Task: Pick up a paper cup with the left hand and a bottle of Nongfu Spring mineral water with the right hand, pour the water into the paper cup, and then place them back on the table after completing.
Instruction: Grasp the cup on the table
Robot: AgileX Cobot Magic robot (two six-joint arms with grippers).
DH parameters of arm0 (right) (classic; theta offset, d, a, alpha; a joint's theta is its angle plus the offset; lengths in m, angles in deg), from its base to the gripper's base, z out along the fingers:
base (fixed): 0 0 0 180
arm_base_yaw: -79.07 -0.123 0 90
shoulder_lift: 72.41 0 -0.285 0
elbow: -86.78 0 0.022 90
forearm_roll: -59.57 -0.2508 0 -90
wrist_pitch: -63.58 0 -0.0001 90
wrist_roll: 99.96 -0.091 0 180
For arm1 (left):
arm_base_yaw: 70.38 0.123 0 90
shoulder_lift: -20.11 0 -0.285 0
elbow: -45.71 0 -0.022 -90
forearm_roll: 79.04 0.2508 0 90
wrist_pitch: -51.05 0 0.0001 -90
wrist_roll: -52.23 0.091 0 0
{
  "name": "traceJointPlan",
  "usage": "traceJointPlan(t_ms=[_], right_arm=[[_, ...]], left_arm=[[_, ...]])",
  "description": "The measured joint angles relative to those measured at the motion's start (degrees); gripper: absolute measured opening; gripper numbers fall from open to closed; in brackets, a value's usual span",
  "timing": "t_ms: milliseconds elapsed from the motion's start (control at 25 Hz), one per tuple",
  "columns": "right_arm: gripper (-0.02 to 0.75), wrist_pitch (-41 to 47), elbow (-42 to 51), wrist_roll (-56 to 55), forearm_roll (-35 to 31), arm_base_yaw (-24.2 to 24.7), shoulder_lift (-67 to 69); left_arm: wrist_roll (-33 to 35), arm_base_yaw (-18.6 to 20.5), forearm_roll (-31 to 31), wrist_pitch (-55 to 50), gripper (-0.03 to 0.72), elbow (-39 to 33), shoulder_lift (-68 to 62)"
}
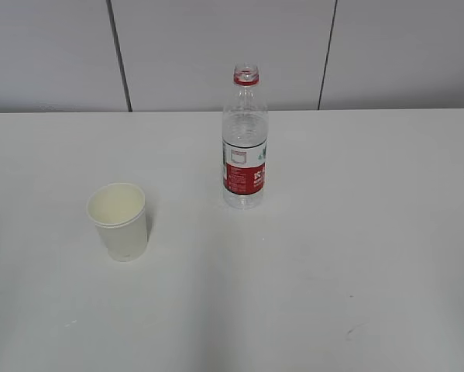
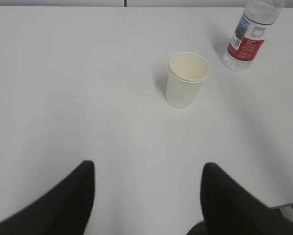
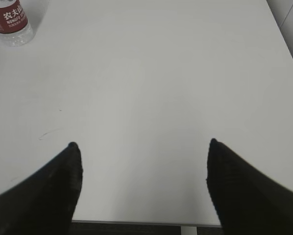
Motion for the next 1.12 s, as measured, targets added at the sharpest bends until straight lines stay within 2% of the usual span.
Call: traceJointPlan(t_ms=[1120], right_arm=[[0.587, 0.0, 0.0, 0.0, 0.04, 0.0, 0.0]], left_arm=[[0.0, 0.0, 0.0, 0.0, 0.425, 0.0, 0.0]])
